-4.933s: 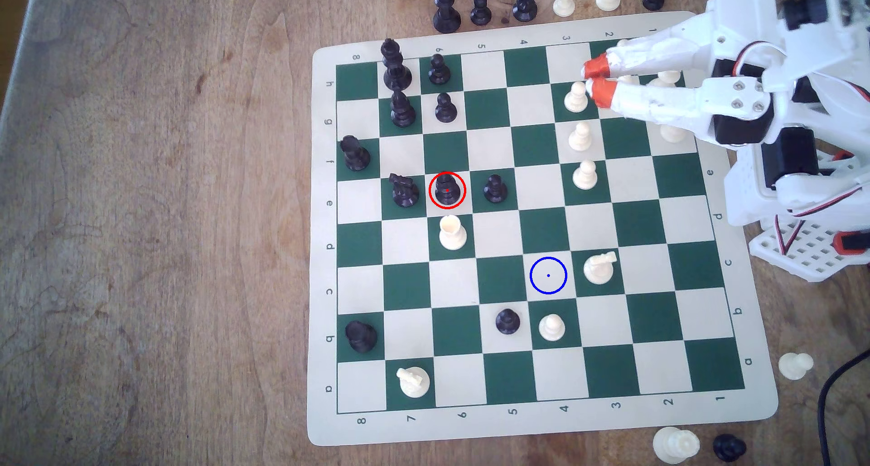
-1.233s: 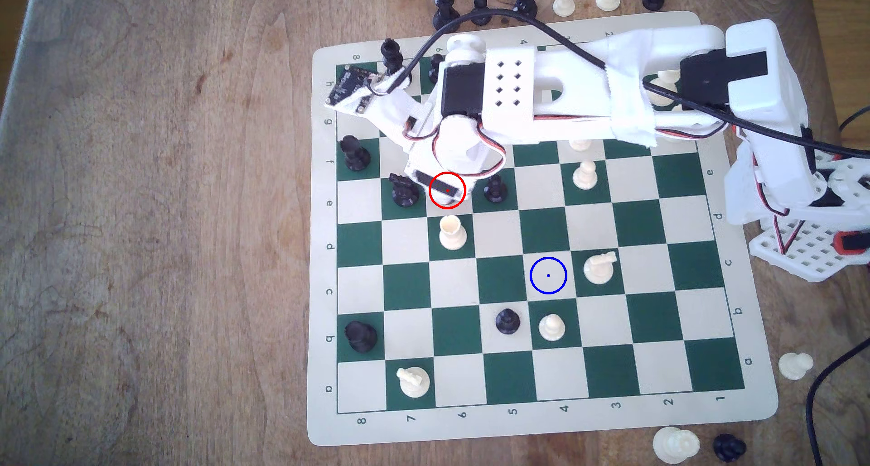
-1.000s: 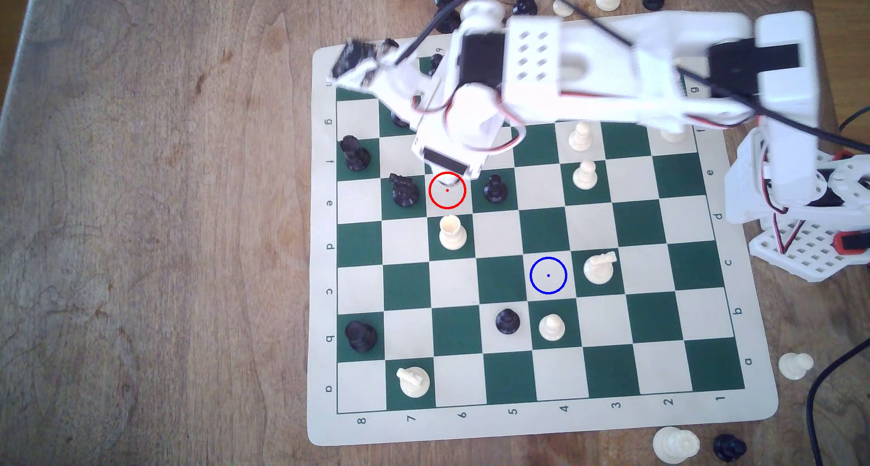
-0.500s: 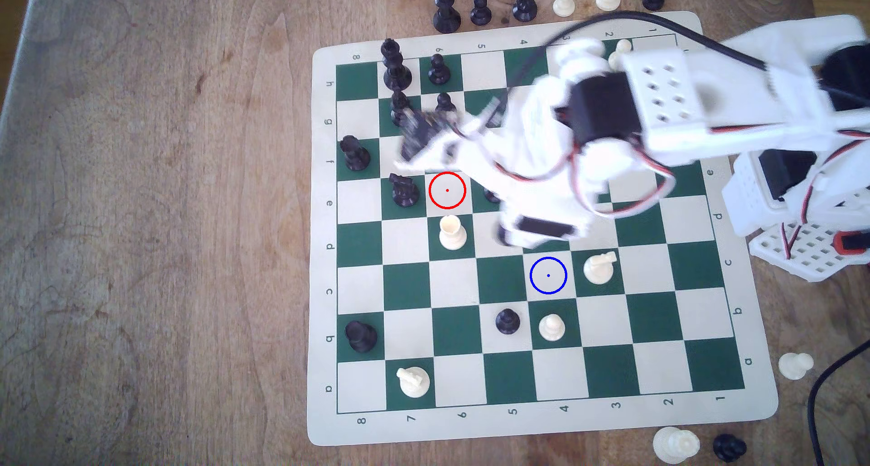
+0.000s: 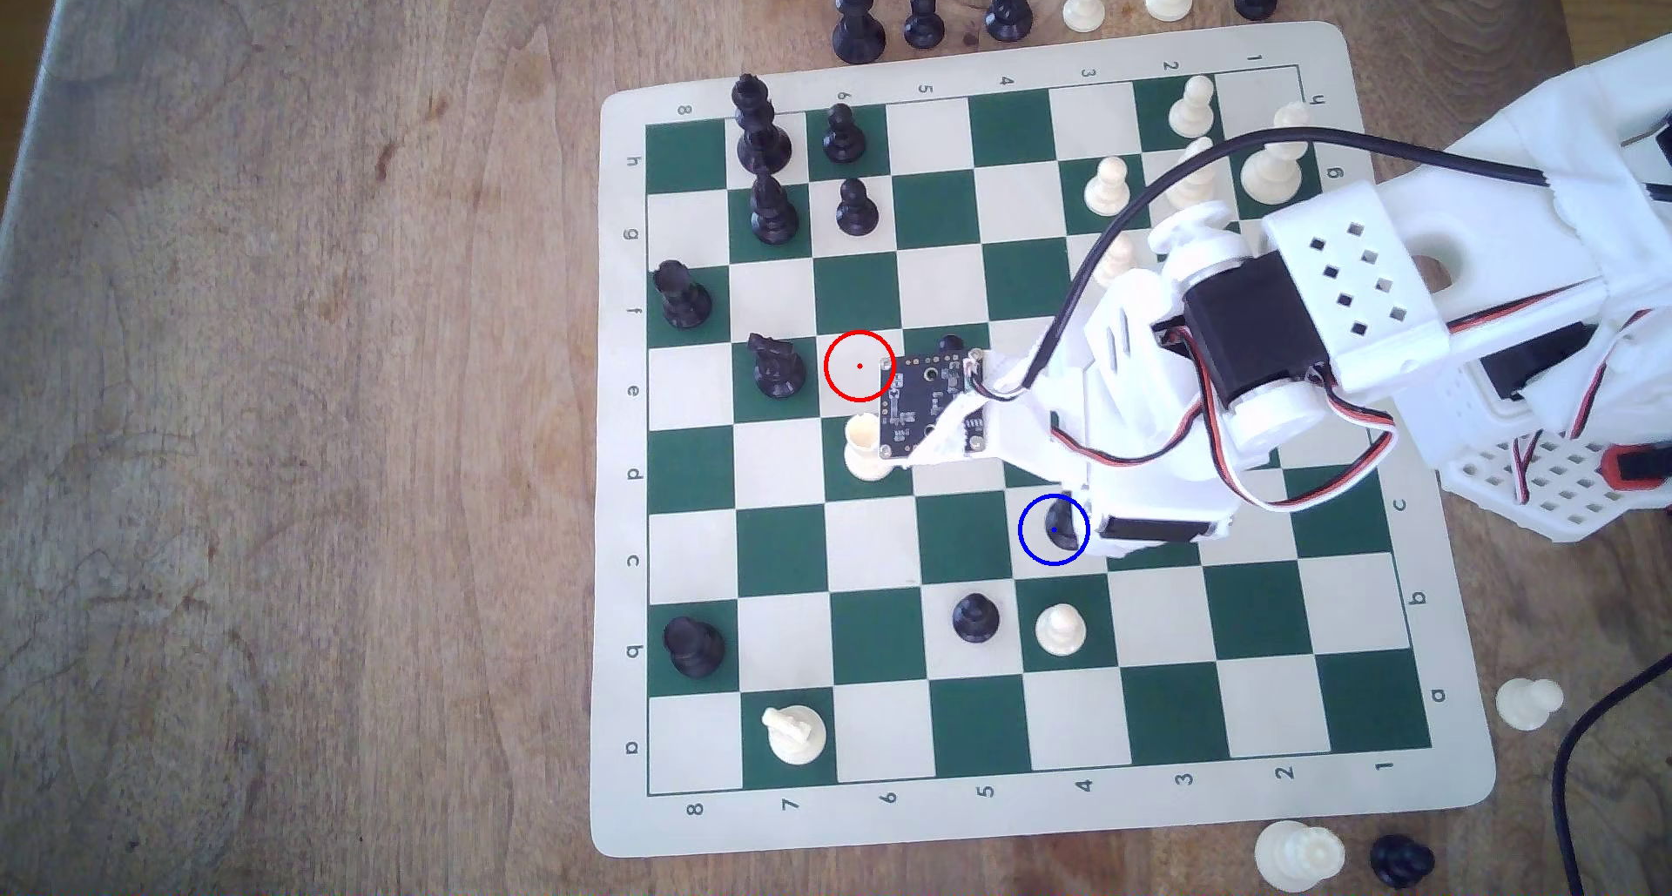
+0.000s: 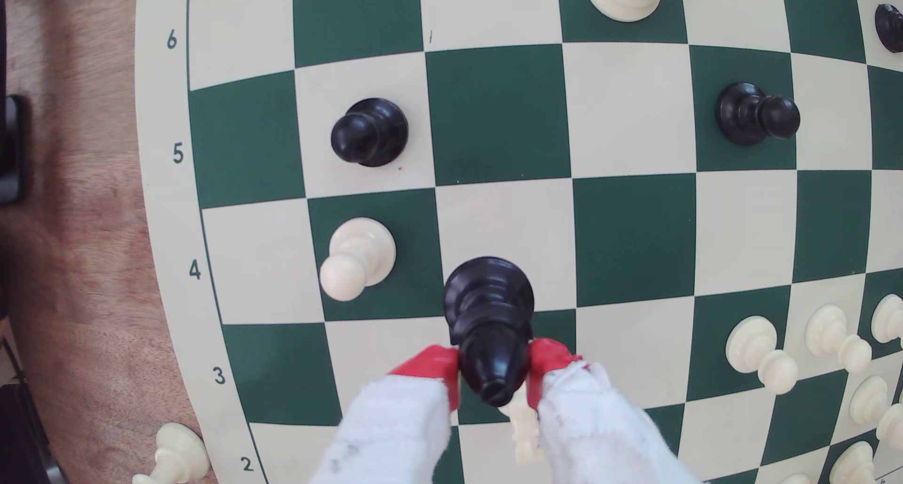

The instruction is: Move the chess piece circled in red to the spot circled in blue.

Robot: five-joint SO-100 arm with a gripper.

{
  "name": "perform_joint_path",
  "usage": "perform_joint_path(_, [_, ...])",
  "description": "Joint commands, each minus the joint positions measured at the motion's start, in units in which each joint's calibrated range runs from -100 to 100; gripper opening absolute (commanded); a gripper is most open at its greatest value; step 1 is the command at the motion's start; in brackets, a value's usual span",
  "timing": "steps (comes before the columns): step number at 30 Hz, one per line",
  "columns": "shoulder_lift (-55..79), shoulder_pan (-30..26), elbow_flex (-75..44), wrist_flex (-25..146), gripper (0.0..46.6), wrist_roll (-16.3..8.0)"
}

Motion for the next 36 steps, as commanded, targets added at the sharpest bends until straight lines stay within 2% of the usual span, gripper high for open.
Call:
perform_joint_path(1, [0.34, 0.34, 0.16, -2.69, 0.3, 0.1])
perform_joint_path(36, [7.73, 1.91, 3.97, -9.73, 0.3, 0.78])
